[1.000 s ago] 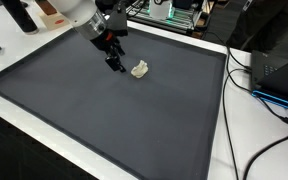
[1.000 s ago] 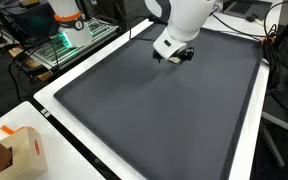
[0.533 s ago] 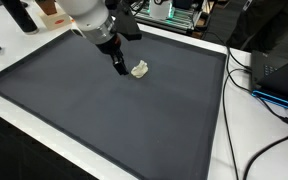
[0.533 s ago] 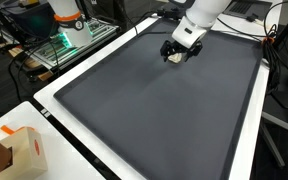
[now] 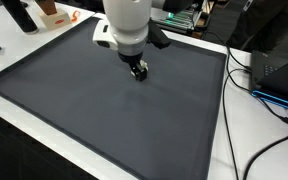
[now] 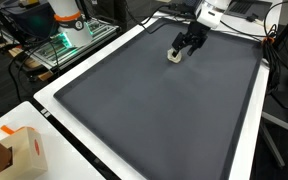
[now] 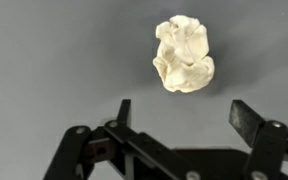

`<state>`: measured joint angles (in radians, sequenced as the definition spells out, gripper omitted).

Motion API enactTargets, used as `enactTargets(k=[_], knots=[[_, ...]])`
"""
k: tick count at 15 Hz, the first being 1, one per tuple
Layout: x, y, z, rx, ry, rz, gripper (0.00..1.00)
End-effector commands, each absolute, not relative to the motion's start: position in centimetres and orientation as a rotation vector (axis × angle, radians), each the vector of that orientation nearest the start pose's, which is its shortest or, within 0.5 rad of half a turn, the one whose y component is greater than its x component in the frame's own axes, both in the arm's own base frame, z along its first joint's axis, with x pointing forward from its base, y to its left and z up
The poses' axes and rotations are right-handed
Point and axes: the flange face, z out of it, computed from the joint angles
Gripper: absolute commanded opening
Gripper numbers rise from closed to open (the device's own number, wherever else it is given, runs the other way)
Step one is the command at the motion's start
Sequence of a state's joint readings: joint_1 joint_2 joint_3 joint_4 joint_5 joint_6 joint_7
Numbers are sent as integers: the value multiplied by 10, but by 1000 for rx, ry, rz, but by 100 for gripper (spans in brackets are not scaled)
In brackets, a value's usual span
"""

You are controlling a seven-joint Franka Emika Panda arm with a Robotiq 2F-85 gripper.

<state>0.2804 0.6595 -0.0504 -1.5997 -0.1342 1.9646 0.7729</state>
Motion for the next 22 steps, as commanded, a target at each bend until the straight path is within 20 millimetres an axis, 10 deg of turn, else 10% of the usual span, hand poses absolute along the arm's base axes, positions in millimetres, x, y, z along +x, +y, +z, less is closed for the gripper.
enactTargets(k=[1,9,22], knots=[[643,179,225,-3463,513,254,100],[620,234,231,-3634,-133,24,100],[566,263,256,-3474,-607,-121,100]])
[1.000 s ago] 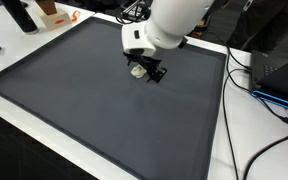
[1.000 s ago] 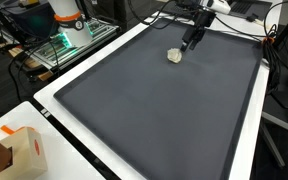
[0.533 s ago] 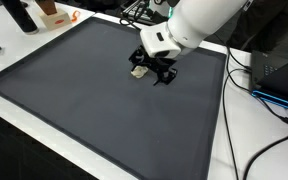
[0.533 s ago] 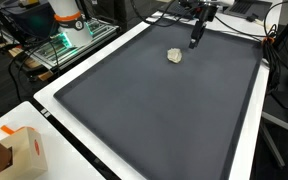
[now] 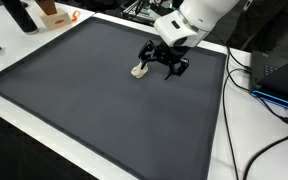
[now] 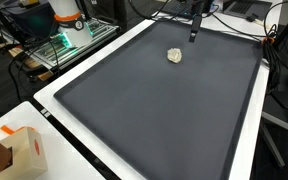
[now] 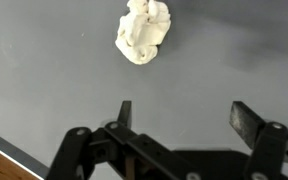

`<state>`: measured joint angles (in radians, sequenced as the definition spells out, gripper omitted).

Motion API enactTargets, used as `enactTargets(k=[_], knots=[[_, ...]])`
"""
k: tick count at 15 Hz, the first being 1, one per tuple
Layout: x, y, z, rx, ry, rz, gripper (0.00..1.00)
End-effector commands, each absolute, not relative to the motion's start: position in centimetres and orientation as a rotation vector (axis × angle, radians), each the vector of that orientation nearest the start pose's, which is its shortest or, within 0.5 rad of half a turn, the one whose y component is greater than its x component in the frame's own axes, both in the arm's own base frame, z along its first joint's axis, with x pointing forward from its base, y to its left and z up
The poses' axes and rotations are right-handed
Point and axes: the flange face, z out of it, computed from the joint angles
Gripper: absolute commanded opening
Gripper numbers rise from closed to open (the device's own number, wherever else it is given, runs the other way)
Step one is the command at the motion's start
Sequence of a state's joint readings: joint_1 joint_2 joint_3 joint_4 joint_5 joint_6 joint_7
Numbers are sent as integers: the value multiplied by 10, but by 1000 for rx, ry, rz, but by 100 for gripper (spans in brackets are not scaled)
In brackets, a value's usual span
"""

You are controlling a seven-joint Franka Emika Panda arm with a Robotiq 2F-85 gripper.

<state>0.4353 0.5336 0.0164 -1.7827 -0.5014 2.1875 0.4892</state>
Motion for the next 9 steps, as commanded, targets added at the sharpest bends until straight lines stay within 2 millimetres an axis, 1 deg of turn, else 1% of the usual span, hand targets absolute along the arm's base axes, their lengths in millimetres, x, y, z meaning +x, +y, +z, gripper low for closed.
enactTargets(k=[1,4,8,9], knots=[[560,263,258,-3463,-636,-117,100],[546,263,262,-3439,-713,-116,100],[529,261,263,-3396,-824,-117,100],[525,259,262,-3397,-819,-95,100]])
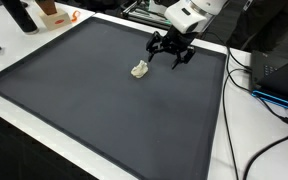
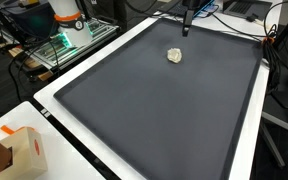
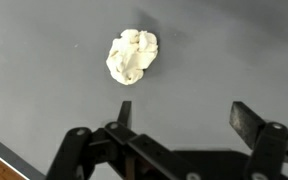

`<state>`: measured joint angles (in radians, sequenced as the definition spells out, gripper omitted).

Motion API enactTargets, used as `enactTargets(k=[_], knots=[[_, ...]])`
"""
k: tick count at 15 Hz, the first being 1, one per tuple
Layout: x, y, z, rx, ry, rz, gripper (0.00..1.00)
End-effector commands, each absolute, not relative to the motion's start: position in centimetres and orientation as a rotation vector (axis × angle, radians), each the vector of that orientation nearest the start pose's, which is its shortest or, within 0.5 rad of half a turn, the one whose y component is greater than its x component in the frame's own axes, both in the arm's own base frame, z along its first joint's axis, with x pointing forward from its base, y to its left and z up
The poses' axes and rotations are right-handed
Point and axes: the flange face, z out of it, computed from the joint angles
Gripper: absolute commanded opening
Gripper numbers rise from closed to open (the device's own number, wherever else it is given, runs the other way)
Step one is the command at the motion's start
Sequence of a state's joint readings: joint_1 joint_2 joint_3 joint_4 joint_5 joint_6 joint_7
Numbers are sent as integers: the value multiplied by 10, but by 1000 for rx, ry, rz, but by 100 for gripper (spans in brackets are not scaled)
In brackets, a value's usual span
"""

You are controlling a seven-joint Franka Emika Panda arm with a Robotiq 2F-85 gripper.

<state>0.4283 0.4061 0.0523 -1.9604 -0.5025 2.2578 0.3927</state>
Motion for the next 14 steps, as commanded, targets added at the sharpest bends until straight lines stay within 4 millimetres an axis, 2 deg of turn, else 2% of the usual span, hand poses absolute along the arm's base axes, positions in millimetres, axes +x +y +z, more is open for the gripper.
enactTargets(k=[1,14], knots=[[521,257,261,-3397,-823,-88,100],[498,239,248,-3361,-905,-118,100]])
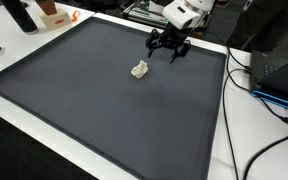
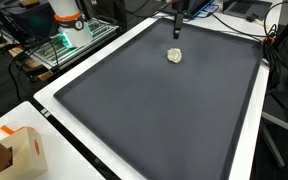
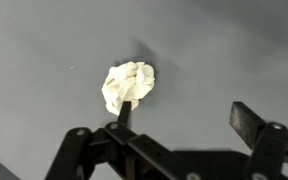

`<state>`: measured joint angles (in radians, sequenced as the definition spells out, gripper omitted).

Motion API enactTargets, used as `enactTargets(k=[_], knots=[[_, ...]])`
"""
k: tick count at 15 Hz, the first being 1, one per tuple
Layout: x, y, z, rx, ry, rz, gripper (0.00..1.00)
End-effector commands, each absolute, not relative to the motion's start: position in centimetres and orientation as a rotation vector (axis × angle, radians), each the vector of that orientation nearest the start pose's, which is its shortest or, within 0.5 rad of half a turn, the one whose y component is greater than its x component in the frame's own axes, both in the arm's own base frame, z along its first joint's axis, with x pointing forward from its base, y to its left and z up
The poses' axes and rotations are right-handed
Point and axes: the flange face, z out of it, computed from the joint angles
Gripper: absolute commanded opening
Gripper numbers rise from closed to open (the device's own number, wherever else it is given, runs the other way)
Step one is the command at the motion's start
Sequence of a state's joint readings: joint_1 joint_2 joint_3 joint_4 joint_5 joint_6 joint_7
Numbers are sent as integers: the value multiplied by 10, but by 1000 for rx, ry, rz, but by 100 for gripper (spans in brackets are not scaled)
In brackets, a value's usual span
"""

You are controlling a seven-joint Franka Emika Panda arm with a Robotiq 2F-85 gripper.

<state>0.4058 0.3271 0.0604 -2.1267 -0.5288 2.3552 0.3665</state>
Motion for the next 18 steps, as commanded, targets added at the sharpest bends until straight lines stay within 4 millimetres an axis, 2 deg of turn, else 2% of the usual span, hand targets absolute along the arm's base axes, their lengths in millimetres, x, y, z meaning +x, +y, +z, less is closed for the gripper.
enactTargets(k=[1,11,18], knots=[[497,237,246,-3358,-898,-117,100],[497,219,240,-3334,-774,-125,100],[501,204,247,-3309,-547,-119,100]])
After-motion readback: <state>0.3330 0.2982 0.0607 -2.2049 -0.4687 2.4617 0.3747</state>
